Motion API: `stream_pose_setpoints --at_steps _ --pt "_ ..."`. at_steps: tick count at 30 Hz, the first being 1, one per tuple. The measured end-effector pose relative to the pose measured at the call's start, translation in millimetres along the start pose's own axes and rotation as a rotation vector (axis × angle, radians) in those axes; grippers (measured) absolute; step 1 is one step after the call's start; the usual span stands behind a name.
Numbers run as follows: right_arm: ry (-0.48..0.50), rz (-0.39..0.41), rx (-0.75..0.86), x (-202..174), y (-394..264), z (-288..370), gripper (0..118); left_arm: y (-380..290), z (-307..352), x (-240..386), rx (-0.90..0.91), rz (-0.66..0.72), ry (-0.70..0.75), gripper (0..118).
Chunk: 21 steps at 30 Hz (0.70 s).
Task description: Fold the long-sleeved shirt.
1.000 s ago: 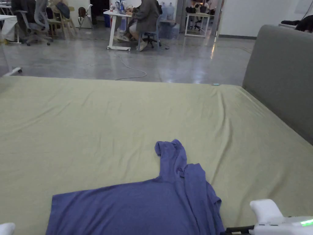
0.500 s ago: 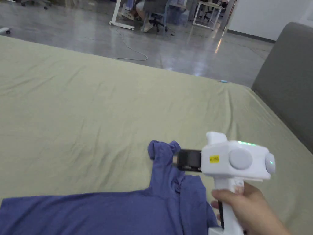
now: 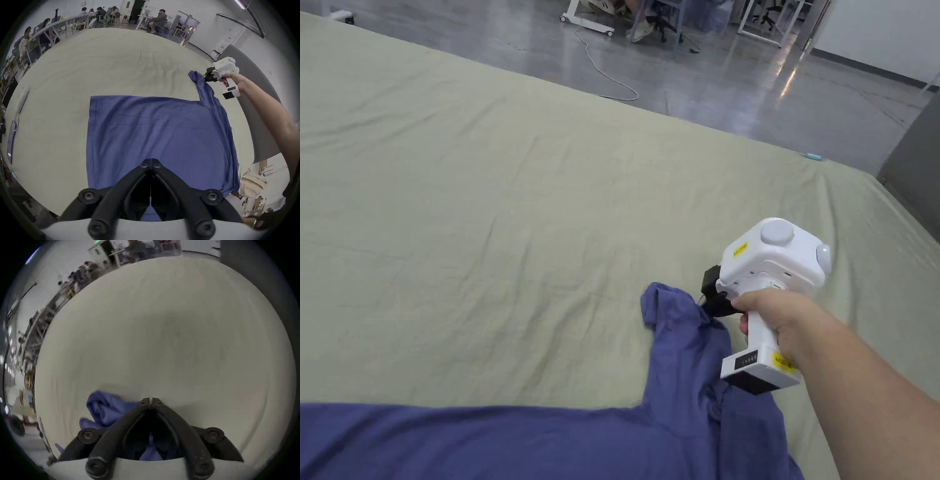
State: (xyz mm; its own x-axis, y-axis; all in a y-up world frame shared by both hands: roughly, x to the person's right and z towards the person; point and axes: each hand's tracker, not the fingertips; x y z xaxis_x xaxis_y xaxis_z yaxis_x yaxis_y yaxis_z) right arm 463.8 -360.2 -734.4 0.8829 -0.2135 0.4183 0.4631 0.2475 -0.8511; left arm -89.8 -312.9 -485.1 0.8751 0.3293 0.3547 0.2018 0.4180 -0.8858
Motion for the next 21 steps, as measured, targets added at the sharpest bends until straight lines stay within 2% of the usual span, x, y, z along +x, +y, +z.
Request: stream_pose_setpoints --at_steps 2,3,7,9,11,14,19,21 --pt "-0.087 0.048 0.012 -2.7 -1.0 12.3 0 -2.1 0.6 4.2 0.002 -0.001 -0.018 0" --pt "-0.091 0.052 0.047 -2.4 -0.8 22.4 0 -3.3 2.1 6.7 0.007 -0.003 -0.026 0" --pt "0.026 0.065 0.153 -0.2 1.0 67.8 0 -7.4 15.4 19.0 0.027 -0.011 -0.056 0" --pt "0.006 0.139 0.209 -16.3 -26.3 98.6 0 -10.4 22.4 24.0 0.035 -0.017 -0.068 0" --pt "-0.027 0.159 0.223 -20.5 -32.7 118.7 0 -12.8 26.1 27.0 0.038 -0.022 -0.067 0" --pt "0.019 0.164 0.268 -24.1 -73.2 159.4 0 -15.9 35.6 29.6 0.047 -0.023 -0.076 0" --pt "-0.006 0.291 0.293 -17.3 -169.3 218.1 0 -21.5 51.6 29.8 0.064 -0.02 -0.083 0" --pt "-0.005 0.295 0.286 -9.4 -213.8 226.8 0 -23.2 56.9 29.0 0.07 -0.023 -0.082 0"
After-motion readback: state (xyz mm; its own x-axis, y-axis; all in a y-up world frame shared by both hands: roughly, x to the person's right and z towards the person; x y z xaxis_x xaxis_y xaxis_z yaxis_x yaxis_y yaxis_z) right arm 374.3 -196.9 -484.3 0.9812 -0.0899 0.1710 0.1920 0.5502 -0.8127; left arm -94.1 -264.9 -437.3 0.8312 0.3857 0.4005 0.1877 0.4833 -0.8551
